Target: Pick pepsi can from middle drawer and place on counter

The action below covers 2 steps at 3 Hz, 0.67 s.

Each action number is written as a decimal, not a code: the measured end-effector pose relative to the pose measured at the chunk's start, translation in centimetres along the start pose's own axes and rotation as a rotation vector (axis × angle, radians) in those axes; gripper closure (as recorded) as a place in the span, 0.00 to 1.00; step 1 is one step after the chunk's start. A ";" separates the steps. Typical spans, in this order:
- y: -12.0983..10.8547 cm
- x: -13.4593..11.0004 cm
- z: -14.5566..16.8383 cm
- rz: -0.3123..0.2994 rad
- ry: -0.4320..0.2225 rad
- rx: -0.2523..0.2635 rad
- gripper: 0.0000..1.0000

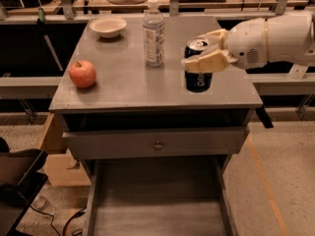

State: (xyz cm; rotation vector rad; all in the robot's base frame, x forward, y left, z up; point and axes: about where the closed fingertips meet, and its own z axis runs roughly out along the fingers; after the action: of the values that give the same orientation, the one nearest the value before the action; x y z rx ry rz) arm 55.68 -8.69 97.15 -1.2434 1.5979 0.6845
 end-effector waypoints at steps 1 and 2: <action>-4.2 -0.6 1.1 -0.014 -0.030 -0.008 1.00; -7.1 0.4 1.8 -0.016 -0.066 -0.010 1.00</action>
Offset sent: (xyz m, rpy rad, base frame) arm 0.1123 -0.0243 -0.0120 0.1002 -0.0492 0.0245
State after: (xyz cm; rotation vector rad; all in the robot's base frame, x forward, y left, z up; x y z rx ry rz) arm 62.95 -9.60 97.02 -1.2273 1.5309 0.7178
